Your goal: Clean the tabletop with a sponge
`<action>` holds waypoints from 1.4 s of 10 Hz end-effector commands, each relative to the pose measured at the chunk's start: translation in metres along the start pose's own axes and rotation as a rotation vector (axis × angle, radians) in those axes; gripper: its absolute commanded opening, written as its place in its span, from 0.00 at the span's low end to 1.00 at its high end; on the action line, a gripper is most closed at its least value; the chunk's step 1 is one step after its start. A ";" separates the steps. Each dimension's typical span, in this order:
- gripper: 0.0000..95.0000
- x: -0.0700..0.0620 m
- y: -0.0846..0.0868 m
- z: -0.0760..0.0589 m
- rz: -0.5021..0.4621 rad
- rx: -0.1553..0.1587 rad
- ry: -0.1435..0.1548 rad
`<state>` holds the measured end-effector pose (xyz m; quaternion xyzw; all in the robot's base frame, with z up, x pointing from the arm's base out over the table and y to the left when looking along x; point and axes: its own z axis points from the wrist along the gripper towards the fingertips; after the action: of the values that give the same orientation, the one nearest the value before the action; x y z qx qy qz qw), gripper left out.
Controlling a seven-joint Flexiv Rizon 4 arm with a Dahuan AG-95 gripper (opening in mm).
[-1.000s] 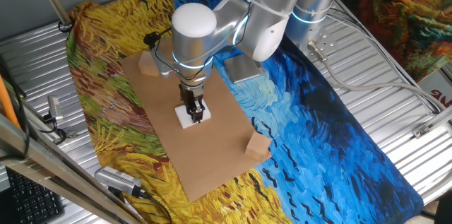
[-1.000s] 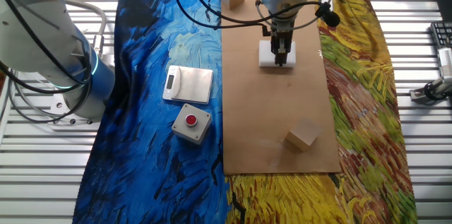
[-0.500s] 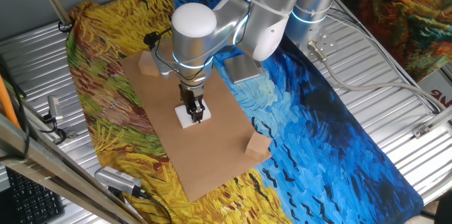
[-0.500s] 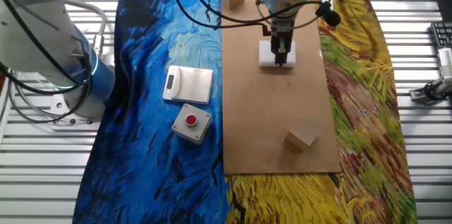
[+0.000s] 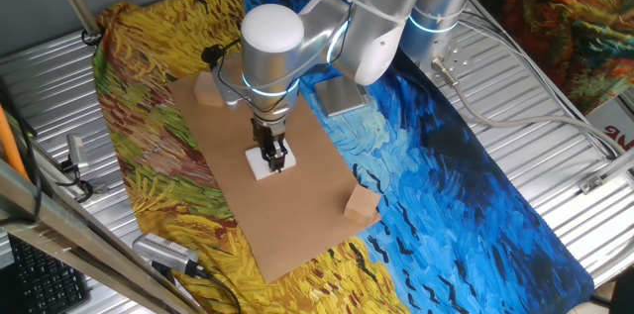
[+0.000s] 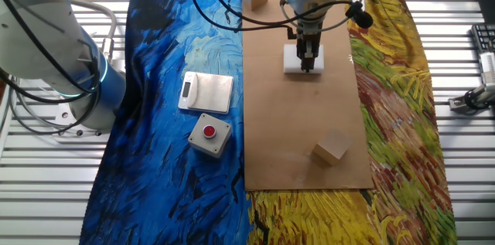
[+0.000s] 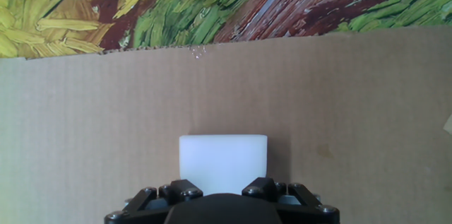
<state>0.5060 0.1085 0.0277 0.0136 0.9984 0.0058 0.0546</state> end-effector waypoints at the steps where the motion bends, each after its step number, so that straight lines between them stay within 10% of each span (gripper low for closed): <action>1: 0.60 0.000 0.000 0.000 -0.001 0.001 0.001; 10: 0.60 0.000 0.000 0.000 -0.005 0.002 0.000; 11: 0.80 0.000 0.000 0.000 -0.008 0.001 0.001; 14: 1.00 0.000 0.000 0.000 -0.006 -0.003 0.006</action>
<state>0.5061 0.1089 0.0285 0.0109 0.9986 0.0082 0.0508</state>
